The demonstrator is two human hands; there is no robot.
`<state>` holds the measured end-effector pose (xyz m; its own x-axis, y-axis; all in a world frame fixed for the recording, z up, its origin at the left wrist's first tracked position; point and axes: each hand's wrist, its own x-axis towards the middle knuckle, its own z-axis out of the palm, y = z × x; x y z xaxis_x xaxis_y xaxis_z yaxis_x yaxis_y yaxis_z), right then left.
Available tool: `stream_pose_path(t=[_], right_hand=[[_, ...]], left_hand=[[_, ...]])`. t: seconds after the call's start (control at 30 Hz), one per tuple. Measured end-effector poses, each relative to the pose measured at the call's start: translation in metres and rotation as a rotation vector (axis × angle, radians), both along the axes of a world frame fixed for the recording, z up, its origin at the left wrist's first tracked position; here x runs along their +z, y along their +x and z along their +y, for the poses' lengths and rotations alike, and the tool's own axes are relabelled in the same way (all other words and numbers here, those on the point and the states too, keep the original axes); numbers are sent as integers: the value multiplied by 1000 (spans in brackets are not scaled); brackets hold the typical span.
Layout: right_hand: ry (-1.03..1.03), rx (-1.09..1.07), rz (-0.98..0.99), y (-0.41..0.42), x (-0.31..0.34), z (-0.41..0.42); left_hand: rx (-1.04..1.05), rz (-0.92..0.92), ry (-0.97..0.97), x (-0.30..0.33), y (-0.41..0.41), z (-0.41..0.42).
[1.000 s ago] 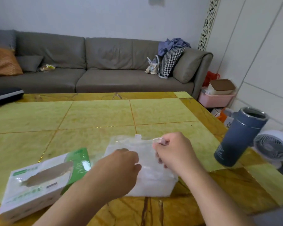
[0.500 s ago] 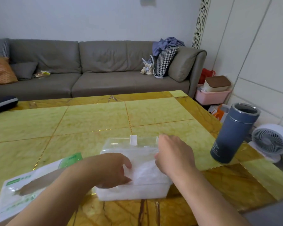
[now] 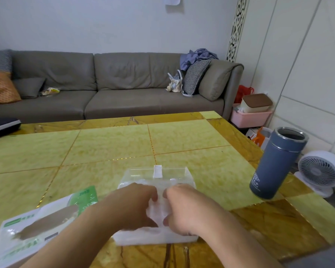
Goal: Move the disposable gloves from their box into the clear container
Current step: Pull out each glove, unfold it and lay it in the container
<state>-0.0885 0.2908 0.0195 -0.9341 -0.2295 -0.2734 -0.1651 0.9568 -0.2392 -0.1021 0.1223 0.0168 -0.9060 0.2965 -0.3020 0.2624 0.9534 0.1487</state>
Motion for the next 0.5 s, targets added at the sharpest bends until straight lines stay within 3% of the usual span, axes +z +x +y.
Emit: stream_pose_path(t=[0.23,0.4,0.5], right_hand=[[1,14,-59,-13,-3,-2],[74,90,-198,-21,6,-8],[141,108,-242,-21,15,-14]], left_hand=[[-15,-89,133,19,4,-22],[-23,161,154,40,25,-5],[-13,197,112,25,34,12]])
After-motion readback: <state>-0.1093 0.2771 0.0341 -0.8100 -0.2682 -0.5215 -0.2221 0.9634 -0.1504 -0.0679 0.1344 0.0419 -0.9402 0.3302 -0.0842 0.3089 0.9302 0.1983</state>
